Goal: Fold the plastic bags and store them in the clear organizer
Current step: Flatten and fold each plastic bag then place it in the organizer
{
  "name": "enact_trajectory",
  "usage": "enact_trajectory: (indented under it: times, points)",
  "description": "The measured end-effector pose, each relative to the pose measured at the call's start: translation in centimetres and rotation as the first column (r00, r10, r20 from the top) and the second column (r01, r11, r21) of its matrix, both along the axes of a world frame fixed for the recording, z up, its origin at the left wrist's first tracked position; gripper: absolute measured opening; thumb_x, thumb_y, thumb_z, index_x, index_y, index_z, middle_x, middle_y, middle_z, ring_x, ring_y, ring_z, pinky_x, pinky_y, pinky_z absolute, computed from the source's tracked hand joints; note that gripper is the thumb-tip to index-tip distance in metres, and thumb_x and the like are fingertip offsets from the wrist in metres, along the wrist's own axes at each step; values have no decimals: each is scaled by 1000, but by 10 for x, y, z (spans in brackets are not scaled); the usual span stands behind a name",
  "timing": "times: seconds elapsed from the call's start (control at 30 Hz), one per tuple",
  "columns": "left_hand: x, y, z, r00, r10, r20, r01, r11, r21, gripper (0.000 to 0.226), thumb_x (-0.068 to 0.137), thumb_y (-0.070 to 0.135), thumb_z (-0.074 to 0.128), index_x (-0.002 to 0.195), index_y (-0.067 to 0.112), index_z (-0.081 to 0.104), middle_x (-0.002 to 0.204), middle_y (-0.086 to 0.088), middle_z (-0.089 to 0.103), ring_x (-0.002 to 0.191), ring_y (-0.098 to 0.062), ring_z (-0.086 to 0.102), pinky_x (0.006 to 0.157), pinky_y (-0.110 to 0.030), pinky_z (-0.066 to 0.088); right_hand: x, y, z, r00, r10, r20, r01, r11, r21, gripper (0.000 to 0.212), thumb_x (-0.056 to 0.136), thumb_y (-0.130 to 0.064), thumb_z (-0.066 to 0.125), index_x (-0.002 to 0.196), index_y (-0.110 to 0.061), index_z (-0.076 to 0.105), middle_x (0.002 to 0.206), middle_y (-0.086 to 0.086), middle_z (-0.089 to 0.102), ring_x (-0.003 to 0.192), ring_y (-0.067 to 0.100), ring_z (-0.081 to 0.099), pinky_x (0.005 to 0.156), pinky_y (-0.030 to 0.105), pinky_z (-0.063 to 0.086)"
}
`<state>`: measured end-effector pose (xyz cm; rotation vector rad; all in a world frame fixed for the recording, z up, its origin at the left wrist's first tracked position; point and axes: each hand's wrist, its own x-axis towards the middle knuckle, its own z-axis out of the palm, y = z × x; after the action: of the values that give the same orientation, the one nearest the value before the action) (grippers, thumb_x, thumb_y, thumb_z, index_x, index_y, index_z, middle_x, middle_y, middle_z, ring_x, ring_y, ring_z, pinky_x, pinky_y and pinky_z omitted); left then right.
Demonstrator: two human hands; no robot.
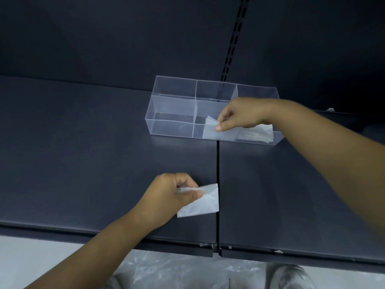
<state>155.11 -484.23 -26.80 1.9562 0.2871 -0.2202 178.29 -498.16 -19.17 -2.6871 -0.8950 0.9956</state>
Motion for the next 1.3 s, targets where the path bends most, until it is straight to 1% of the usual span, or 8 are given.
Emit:
enact_trajectory:
  times: [0.17,0.3,0.53,0.7,0.83,0.93,1.17,1.3]
  points:
    - [4,1,-2,1000,-8,-3,8,1000,-1,14,82,27,75,69,27,68,69,12,69,60,1,59,58,-12,45,5,12,0,996,84,-6,-83,978,-190,42,85,-48,65,119,-25,61,121,11,62,80,26,60,78,36,50]
    - [6,1,-2,1000,-3,-5,3,1000,4,14,81,27,75,69,27,68,68,12,69,59,2,58,58,-12,44,9,11,2,998,-18,-68,20,999,32,26,82,-29,75,106,-22,67,113,12,68,106,34,62,88,41,51]
    - [9,1,0,1000,1,-9,-1,1000,5,13,81,26,75,70,25,69,68,12,69,59,1,58,57,-13,45,18,7,-9,988,-147,-40,152,950,271,10,81,-18,75,82,-25,69,81,-14,66,59,-1,52,51,13,39]
    - [10,1,0,1000,-3,-14,3,1000,7,13,82,26,74,70,25,69,69,12,69,61,1,59,59,-14,46,20,15,-9,995,-100,3,95,958,269,8,88,-23,68,95,-19,70,81,-13,63,68,7,53,57,19,42]
    - [9,3,-1,1000,-4,-9,4,1000,12,14,82,26,74,70,27,68,69,13,69,60,1,59,58,-13,45,12,15,-4,994,106,-25,-105,993,56,38,90,-50,56,73,-16,62,72,-5,60,66,12,53,75,31,45]
    - [8,4,-1,1000,-4,-5,4,1000,15,14,82,27,74,70,27,68,69,14,68,59,1,58,57,-12,44,4,15,-1,981,192,2,-192,981,-26,42,85,-61,54,92,-21,66,96,-8,66,91,13,60,89,33,46]
    - [8,3,0,1000,-3,-5,3,1000,20,13,82,26,74,71,26,68,69,13,68,60,2,59,57,-12,44,-7,16,-14,985,170,11,-170,985,-8,51,84,-46,66,125,-25,41,114,-8,46,104,16,49,89,33,41]
    - [8,3,2,1000,-6,-14,6,1000,26,13,82,27,74,71,25,68,69,14,68,60,2,59,57,-12,45,-8,14,-16,994,74,-80,-61,985,160,43,84,-31,72,120,-22,50,106,-7,60,96,14,60,87,33,50]
